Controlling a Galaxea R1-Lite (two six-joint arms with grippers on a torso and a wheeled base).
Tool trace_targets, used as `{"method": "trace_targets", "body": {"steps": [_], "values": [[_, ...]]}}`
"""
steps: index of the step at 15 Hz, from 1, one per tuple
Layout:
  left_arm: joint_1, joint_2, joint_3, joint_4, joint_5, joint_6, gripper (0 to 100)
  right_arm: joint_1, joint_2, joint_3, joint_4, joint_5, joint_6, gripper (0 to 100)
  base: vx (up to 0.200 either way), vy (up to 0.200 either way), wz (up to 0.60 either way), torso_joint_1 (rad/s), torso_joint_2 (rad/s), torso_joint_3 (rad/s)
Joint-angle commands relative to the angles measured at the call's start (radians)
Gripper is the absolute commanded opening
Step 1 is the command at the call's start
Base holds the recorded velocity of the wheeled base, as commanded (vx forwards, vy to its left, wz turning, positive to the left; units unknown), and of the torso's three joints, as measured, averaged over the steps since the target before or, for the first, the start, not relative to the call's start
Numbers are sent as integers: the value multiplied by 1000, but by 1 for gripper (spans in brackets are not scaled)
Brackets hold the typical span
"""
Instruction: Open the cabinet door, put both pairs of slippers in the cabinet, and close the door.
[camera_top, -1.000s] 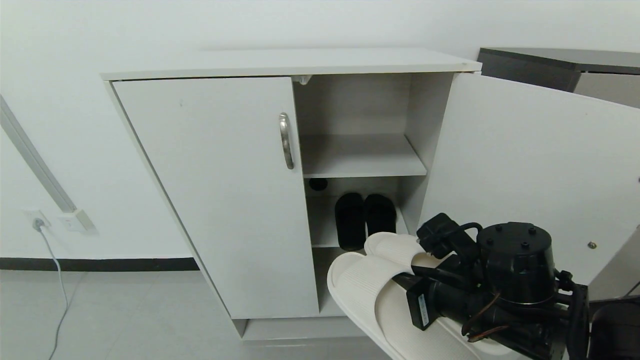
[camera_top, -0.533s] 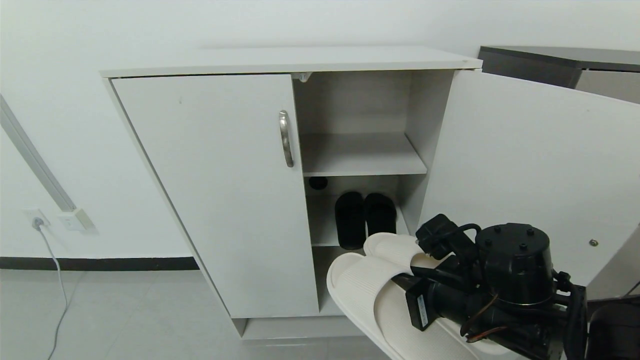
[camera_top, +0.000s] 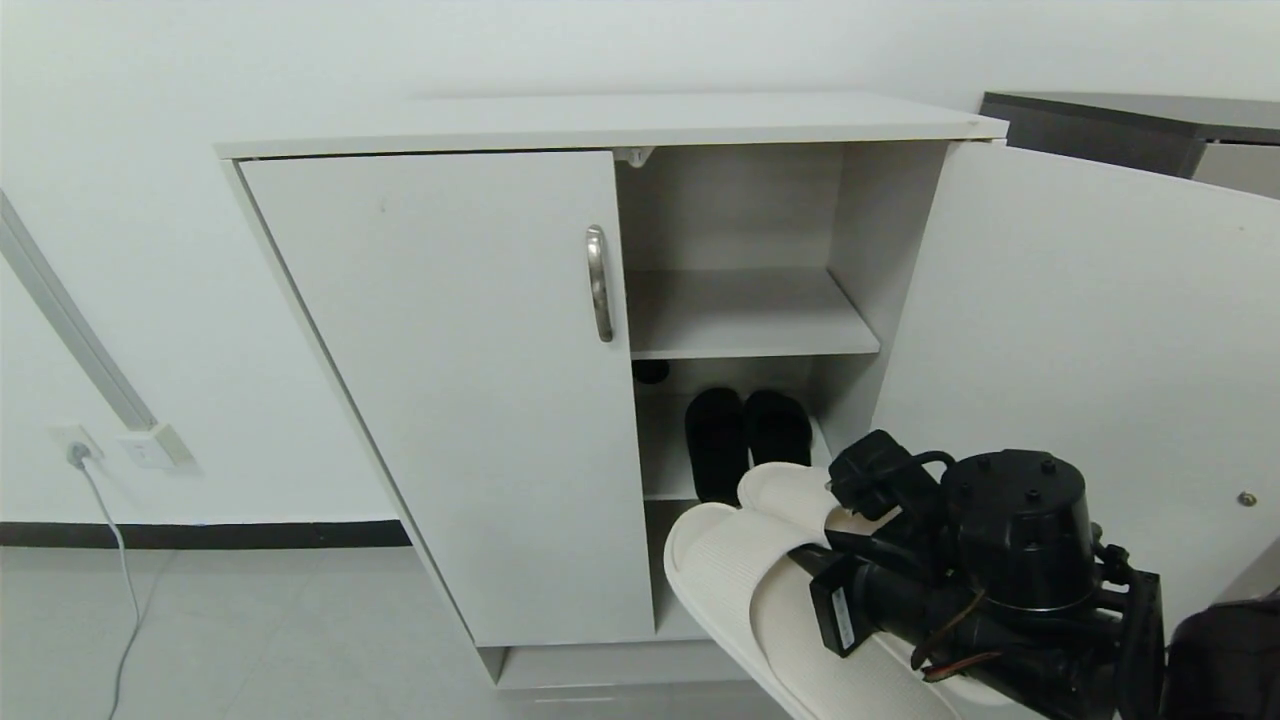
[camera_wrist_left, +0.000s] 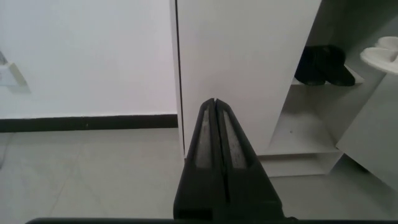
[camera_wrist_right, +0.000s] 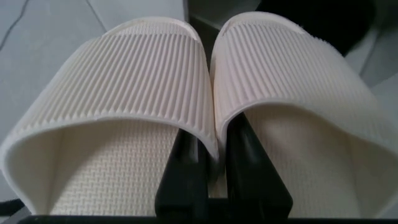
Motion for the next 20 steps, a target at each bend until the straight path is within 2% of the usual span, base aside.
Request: {"method": "trace_targets", "body": {"steps": [1, 3, 5, 7, 9, 11, 14, 20], "values": [[0, 1, 0, 0, 1, -1, 0, 28, 45, -47, -5, -108, 1, 0, 0, 0, 0, 0, 0, 0], [0, 1, 0, 0, 1, 1, 0, 87, 134, -158, -1, -347, 31, 0, 0, 0, 0, 0, 0, 0], [-2, 1, 0, 0, 1, 2, 0, 129, 230, -276, 19, -491, 110, 0, 0, 0, 0, 0, 0, 0], [0, 1, 0, 0, 1, 2, 0, 130, 288, -405, 142, -606, 182, 0, 0, 0, 0, 0, 0, 0], [-2, 1, 0, 0, 1, 2, 0, 130, 272, -523, 323, -626, 268, 0, 0, 0, 0, 0, 0, 0], [0, 1, 0, 0, 0, 2, 0, 127, 228, -624, 476, -626, 294, 0, 0, 0, 0, 0, 0, 0], [0, 1, 0, 0, 0, 2, 0, 107, 207, -771, 604, -628, 288, 0, 0, 0, 0, 0, 0, 0], [-2, 1, 0, 0, 1, 2, 0, 63, 237, -845, 596, -626, 226, 0, 0, 0, 0, 0, 0, 0]]}}
